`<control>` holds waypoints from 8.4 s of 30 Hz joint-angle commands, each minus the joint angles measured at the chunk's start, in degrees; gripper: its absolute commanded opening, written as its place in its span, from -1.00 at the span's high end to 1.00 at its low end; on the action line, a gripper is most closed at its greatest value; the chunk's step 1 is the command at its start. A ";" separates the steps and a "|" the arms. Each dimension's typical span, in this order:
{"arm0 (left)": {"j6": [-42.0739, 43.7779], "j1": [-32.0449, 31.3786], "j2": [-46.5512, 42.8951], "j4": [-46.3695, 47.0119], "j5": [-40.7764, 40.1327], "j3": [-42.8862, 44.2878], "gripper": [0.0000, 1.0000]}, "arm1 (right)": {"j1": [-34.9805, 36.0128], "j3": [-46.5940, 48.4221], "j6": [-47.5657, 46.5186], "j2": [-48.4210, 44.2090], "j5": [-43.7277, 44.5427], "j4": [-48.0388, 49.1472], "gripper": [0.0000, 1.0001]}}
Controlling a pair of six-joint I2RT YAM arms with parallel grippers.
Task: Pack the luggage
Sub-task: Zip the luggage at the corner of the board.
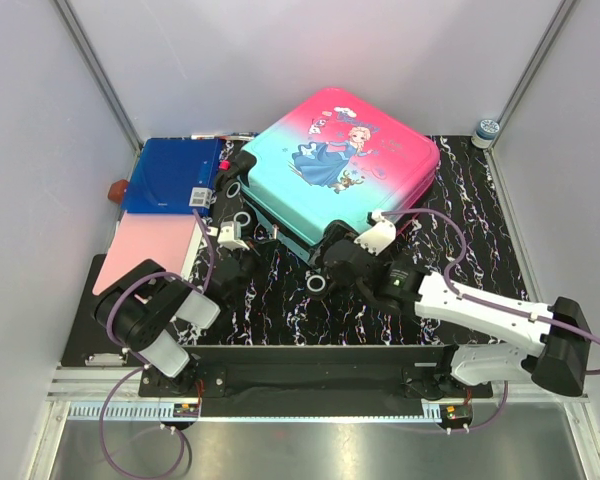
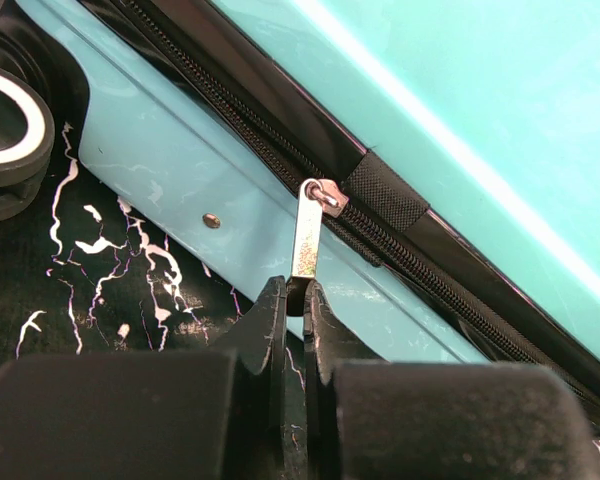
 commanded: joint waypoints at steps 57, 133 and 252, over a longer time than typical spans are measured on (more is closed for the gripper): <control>-4.11 6.97 5.72 19.51 -2.32 -2.92 1.00 | -0.54 4.36 -4.93 -5.60 9.14 -13.34 -0.40; -9.39 9.78 8.45 22.68 -0.12 -4.59 1.00 | 5.52 24.75 45.51 20.15 16.60 -61.68 1.00; 18.65 -16.15 6.08 12.22 -12.69 8.15 1.00 | 2.36 -0.75 21.95 -15.37 19.24 -37.33 1.00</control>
